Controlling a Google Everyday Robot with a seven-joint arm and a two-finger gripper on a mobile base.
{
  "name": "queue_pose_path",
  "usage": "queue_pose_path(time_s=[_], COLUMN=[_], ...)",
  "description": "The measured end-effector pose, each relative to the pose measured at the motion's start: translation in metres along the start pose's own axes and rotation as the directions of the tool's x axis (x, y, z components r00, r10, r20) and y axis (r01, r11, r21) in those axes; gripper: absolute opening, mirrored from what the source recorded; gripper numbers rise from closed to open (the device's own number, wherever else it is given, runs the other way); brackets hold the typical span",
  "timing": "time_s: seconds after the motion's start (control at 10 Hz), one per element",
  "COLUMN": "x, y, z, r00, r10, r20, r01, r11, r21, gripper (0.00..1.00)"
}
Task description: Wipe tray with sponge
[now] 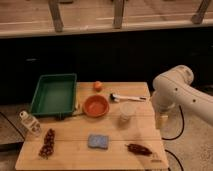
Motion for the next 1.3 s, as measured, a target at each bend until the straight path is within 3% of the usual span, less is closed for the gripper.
queue_pose_path(time_s=[0.8, 1.0, 1.3], x=[-0.040, -0.069, -0.085], y=[0.037, 0.044, 0.054], z=[0.018, 0.021, 0.028], r00=[0.995, 0.990, 0.984], r10=[-0.100, -0.135, -0.173], r20=[-0.030, -0.033, -0.038], r01=[0.099, 0.135, 0.172], r11=[0.995, 0.991, 0.985], r21=[-0.019, -0.019, -0.027], gripper=[0.80, 0.80, 0.80])
